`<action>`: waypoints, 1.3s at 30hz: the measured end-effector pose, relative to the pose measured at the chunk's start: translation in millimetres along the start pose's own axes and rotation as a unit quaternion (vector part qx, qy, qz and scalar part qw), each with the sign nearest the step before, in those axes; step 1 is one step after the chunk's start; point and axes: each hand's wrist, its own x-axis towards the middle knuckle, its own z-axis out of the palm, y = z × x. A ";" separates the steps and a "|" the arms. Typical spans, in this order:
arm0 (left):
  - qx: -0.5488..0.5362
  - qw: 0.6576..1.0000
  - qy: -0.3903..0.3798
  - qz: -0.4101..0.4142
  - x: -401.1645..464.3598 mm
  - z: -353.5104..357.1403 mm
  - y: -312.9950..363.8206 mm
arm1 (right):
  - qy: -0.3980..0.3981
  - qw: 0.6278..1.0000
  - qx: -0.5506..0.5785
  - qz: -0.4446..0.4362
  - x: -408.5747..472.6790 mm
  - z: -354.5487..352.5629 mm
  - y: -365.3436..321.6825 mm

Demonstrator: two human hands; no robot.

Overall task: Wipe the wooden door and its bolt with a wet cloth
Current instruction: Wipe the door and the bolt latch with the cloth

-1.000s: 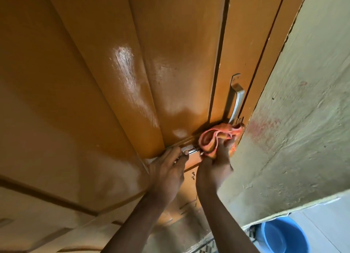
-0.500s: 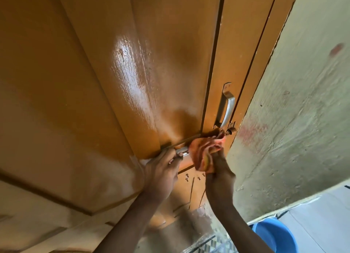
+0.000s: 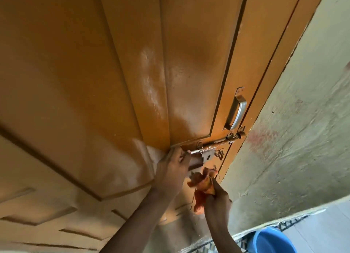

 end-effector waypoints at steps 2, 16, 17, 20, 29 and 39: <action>-0.007 1.000 -0.014 -0.015 -5.4 3.1 -1.9 | -0.003 0.999 0.031 0.022 -6.4 -9.3 -2.7; -0.459 0.731 -0.088 -0.497 -86.0 -3.5 49.0 | -0.057 0.997 0.004 -0.059 -23.9 -51.5 -31.9; -0.530 0.658 -0.099 -0.526 -92.7 -2.7 53.8 | -0.063 0.995 -0.015 -0.077 -26.8 -53.8 -33.9; -0.644 0.526 -0.131 -0.540 -106.7 -12.8 73.1 | -0.072 0.989 -0.059 -0.116 -33.8 -61.2 -30.8; -0.708 0.483 -0.076 -0.510 -114.8 -32.2 129.5 | -0.159 0.943 -0.183 -0.228 -47.8 -97.1 -24.7; -0.754 0.232 0.080 -0.609 -92.6 -30.1 201.7 | -0.258 0.897 -0.113 -0.340 -27.6 -171.5 9.1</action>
